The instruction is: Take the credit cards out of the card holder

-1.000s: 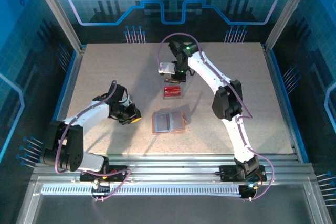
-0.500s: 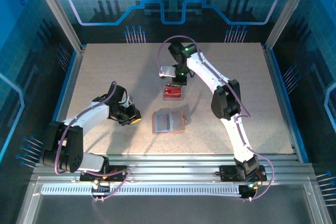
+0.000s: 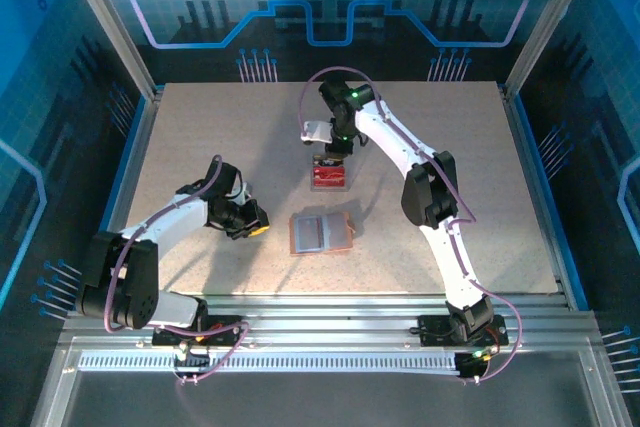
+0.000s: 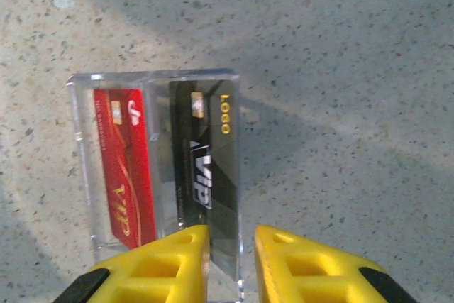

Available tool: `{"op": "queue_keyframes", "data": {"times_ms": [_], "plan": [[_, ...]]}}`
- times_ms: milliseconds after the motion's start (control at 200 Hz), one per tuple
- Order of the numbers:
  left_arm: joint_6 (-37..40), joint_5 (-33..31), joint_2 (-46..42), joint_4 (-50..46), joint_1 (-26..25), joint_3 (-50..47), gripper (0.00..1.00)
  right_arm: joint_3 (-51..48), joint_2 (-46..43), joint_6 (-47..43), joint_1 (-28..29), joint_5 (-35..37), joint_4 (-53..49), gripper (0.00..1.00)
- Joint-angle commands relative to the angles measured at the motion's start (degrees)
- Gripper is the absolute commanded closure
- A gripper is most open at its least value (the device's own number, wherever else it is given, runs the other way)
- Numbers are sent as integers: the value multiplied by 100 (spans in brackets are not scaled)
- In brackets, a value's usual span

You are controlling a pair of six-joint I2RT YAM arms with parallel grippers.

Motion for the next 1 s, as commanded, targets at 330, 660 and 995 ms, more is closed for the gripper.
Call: {"op": "queue_keyframes", "data": {"times_ms": [330,660,995], "plan": [[-91,620,-81,311,8,8,85,-1469,-1543,1828,197,-316,1238,63],[-389,820,267,1063,-360,-158,86,-4244,-3361,5518,374,-909,3048,68],[-756,752,838,1676,-982,-230,91,-6403,-4082,8803,652,-1988,4130,81]]}}
